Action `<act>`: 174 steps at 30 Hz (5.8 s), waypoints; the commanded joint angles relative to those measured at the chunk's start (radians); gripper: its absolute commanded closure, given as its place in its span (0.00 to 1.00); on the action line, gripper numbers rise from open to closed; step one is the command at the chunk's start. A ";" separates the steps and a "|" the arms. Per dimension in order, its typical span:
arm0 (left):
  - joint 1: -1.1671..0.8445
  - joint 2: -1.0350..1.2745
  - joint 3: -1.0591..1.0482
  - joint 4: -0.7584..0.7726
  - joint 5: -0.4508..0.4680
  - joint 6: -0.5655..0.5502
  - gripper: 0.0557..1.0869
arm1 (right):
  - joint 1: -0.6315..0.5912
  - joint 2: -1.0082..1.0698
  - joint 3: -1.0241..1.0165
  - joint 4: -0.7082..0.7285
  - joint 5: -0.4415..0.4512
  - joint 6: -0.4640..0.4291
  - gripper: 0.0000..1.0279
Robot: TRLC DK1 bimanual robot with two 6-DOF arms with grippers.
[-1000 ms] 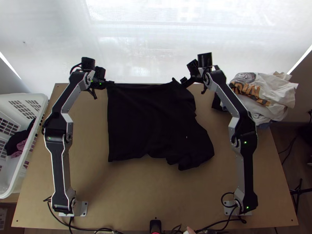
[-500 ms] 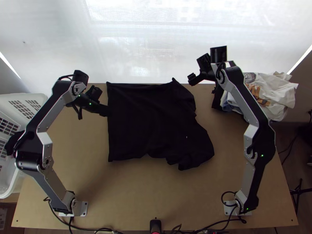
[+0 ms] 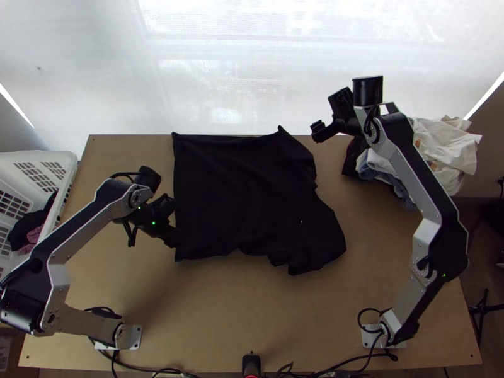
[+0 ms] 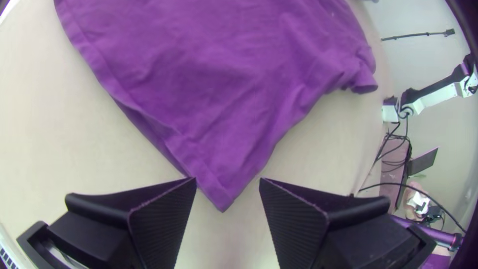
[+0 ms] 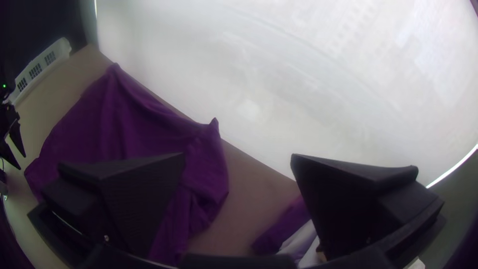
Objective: Fold the t-shirt
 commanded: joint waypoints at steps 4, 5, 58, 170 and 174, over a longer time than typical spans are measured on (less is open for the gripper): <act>-0.051 -0.089 -0.162 0.050 -0.081 -0.004 0.37 | 0.001 -0.093 -0.097 0.014 0.001 0.000 0.05; -0.052 -0.088 -0.170 0.057 -0.081 -0.009 0.37 | 0.003 -0.096 -0.102 0.015 0.001 0.000 0.05; 0.592 -0.409 -0.386 -0.220 -0.134 0.483 0.97 | 0.040 -0.267 -0.260 0.018 0.001 -0.026 0.05; 0.334 0.822 1.046 0.126 -0.303 -0.213 0.97 | 0.317 0.570 0.357 -0.198 -0.016 -0.041 0.13; 0.333 0.823 1.046 0.126 -0.303 -0.213 0.97 | 0.319 0.585 0.357 -0.200 -0.016 -0.041 0.16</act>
